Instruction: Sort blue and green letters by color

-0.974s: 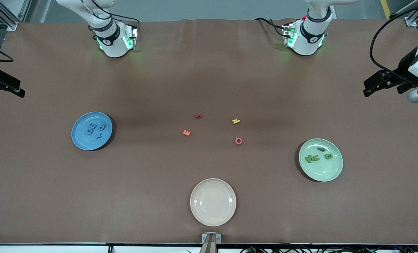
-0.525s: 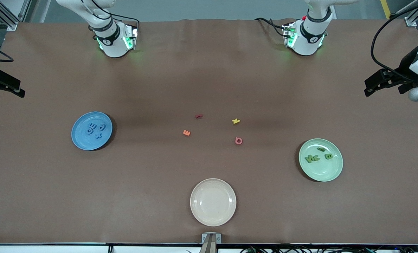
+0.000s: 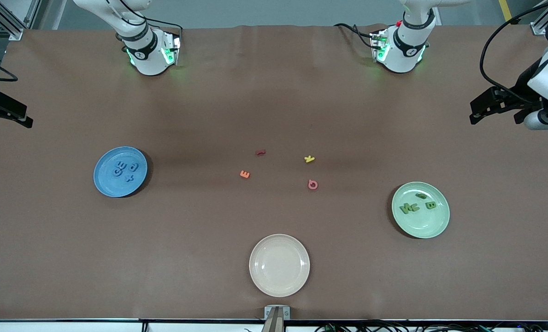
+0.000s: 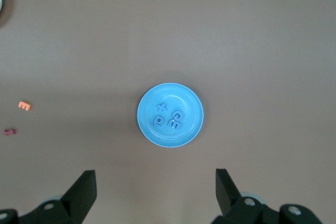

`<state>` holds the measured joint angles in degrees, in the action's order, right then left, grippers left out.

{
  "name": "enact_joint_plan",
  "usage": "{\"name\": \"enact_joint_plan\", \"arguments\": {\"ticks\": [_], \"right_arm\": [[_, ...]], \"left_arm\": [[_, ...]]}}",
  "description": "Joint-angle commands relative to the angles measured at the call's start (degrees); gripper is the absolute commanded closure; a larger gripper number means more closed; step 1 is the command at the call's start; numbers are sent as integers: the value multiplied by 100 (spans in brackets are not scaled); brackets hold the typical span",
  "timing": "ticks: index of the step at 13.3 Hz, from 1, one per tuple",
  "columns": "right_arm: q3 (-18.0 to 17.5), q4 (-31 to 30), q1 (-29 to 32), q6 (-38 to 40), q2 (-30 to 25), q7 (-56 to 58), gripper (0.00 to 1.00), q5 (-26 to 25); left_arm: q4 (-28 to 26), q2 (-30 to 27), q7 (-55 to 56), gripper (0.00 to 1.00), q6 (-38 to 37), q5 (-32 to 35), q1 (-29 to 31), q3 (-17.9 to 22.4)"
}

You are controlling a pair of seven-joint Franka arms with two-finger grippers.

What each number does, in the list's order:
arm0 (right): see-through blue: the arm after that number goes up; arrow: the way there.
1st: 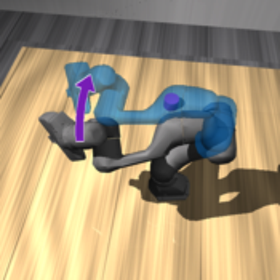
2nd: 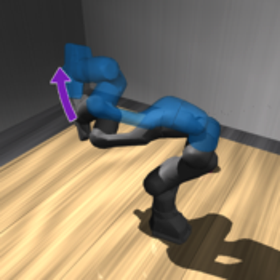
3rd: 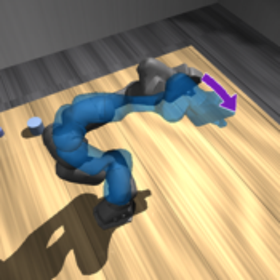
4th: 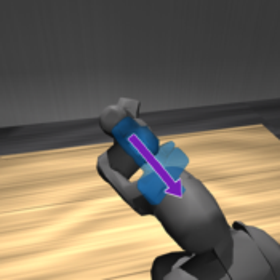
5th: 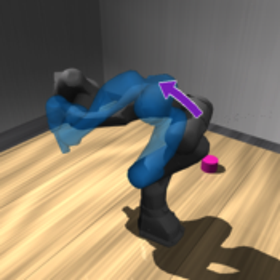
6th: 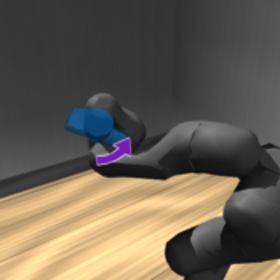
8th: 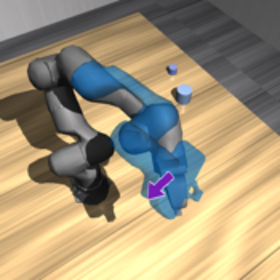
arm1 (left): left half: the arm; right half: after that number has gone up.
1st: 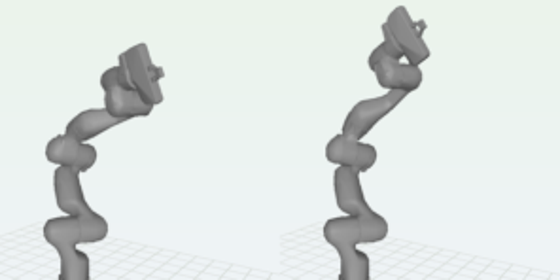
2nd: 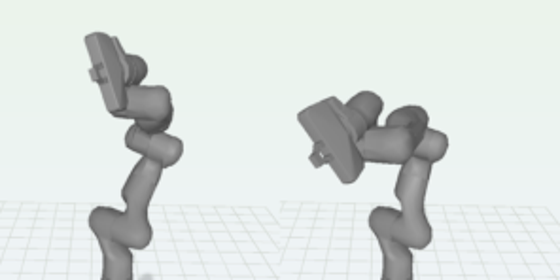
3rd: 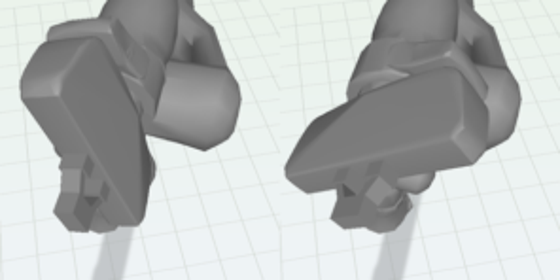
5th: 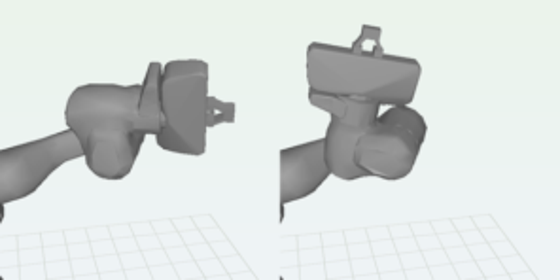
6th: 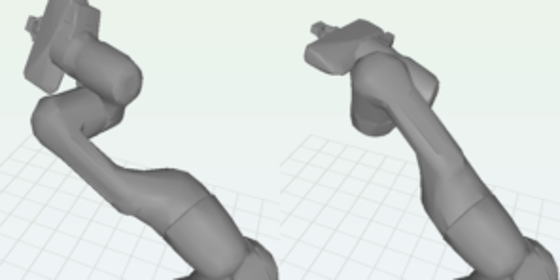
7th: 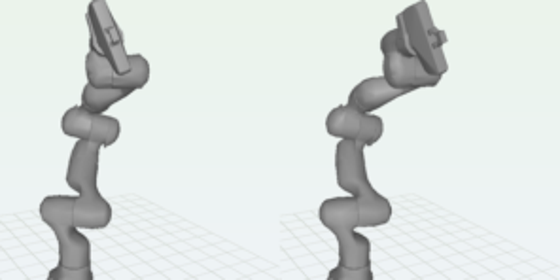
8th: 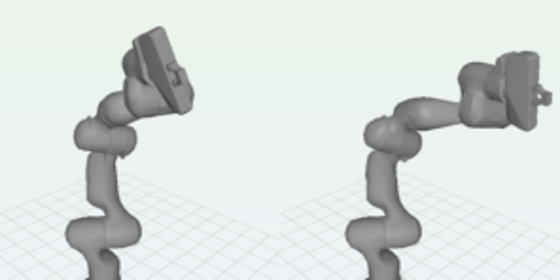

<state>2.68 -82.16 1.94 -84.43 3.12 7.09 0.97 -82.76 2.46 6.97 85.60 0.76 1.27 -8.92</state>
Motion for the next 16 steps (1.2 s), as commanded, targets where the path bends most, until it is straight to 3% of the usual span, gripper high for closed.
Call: {"name": "enact_joint_plan", "arguments": {"ticks": [1, 11, 16], "right_arm": [[-13, 174, -18, 111, 75, -59, 0, -88], [-13, 174, -18, 111, 75, -59, 0, -88], [-13, 174, -36, 111, 75, -59, 0, -88]], "left_arm": [[-3, -44, 24, 0, -43, -76, 5, -22], [-38, -79, 332, 0, -122, -50, 92, -83], [-12, -176, 139, 0, -140, 293, 101, -48]]}}
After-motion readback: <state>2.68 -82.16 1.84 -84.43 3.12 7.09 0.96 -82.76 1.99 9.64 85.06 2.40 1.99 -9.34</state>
